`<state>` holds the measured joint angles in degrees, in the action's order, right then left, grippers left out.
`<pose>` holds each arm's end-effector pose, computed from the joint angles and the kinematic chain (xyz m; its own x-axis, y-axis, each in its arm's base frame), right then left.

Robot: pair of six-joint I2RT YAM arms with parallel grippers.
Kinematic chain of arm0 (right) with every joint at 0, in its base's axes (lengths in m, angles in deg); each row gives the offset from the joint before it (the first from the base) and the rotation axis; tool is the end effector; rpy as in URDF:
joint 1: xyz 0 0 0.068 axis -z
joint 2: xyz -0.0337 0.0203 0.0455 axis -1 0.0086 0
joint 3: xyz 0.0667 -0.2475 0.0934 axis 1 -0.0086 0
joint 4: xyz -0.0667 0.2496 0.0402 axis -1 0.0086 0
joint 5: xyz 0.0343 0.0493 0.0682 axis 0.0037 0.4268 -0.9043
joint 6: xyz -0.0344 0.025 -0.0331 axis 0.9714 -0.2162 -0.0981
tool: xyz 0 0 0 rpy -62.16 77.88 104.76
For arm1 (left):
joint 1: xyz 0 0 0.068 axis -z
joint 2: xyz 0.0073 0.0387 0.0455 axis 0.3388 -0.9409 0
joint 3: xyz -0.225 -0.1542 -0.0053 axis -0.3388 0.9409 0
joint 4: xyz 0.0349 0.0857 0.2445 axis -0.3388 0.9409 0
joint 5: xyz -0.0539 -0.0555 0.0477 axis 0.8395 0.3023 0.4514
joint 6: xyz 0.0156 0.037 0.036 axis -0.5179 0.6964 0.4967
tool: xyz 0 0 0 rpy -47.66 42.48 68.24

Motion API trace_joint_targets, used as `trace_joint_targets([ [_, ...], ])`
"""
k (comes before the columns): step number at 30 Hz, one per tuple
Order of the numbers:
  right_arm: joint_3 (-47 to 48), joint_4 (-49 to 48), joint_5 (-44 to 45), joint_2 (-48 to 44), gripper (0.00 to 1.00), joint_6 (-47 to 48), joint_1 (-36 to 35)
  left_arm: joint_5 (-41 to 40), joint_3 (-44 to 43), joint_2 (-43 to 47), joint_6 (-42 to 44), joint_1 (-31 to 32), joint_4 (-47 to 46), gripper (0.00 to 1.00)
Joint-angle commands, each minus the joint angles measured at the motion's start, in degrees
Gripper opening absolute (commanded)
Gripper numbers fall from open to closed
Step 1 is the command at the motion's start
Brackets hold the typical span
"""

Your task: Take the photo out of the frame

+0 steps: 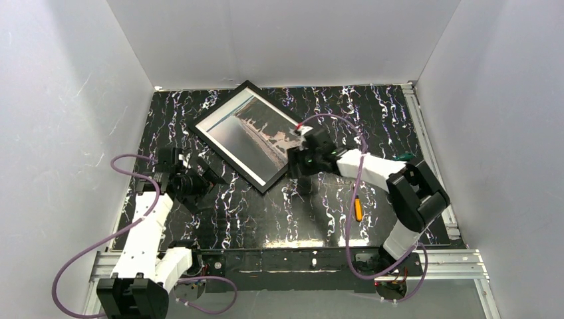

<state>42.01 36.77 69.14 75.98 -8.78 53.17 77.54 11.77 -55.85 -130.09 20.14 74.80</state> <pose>0.2843 0.2149 0.1920 -0.7852 -0.1027 -0.6107 -0.3889 0.8492 0.3573 0.2135 -0.0143 0.3186 -0.5378 -0.6852 -0.4912 -0.0941 0.6278 -0.7727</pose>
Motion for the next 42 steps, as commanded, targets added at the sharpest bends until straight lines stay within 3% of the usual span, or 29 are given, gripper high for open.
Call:
trace_joint_targets([
  [1, 7.1, 4.2, 14.5, -1.7, 0.81, 17.5, -9.9, -8.7, 1.0, 2.8, -1.7, 0.0, 10.2, 0.98],
  [9, 22.8, 8.5, 20.3, 9.7, 0.79, 28.6, -21.8, -22.1, -8.4, -2.3, -1.7, -0.1, 28.5, 0.98],
  [14, 29.4, 10.7, 19.7, 16.4, 0.78, 31.0, -24.9, -27.1, -11.6, -0.3, -0.9, -0.1, 30.2, 0.98],
  [22, 32.0, 9.8, 19.0, 22.2, 0.75, 28.8, -26.4, -30.8, -16.0, 1.2, 1.9, -0.1, 32.2, 0.98],
  [36, 37.2, 13.1, 22.7, 27.2, 0.3, 29.5, -28.9, -31.6, -19.4, 3.4, 3.8, -0.1, 32.7, 0.98],
  [42, 45.7, 20.4, 27.3, 26.5, 0.19, 31.4, -29.8, -31.7, -26.5, 2.6, 6.5, -0.1, 32.6, 0.98],
])
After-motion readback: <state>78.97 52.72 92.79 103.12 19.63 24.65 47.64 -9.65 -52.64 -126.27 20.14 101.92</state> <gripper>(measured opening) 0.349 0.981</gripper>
